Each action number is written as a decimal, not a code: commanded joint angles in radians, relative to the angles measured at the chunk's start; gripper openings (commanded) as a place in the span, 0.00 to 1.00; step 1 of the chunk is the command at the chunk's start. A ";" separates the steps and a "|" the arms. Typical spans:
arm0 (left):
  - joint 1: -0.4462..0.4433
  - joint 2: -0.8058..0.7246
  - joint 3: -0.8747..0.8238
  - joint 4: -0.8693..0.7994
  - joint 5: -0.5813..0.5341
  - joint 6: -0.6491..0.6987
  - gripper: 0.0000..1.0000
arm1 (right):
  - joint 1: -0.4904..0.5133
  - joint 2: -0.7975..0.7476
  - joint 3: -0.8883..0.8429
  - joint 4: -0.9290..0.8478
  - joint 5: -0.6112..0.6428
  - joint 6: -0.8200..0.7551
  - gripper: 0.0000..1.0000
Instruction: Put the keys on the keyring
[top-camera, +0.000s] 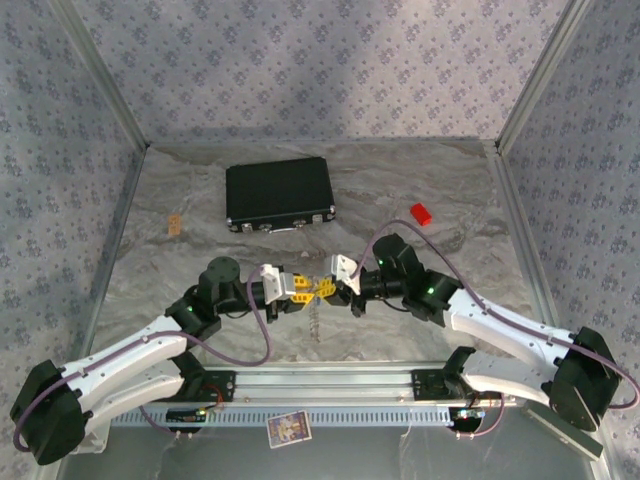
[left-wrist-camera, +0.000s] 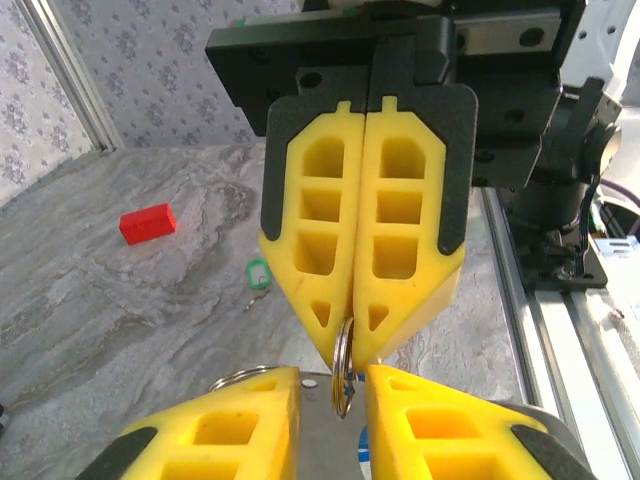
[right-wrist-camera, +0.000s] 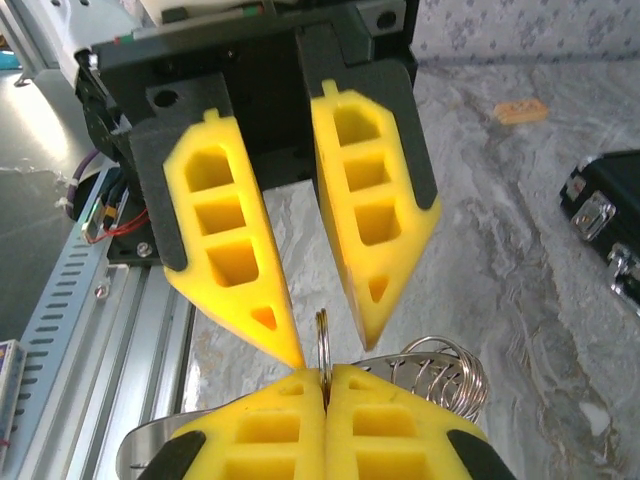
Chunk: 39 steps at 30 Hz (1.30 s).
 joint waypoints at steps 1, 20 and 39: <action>-0.006 -0.019 0.067 -0.113 -0.026 0.066 0.24 | -0.001 0.013 0.092 -0.134 0.036 -0.081 0.00; -0.006 0.041 0.153 -0.228 -0.009 0.131 0.20 | 0.064 0.114 0.276 -0.351 0.130 -0.225 0.00; -0.005 0.037 0.037 0.029 0.037 0.013 0.00 | -0.011 0.031 0.107 -0.110 0.024 -0.099 0.30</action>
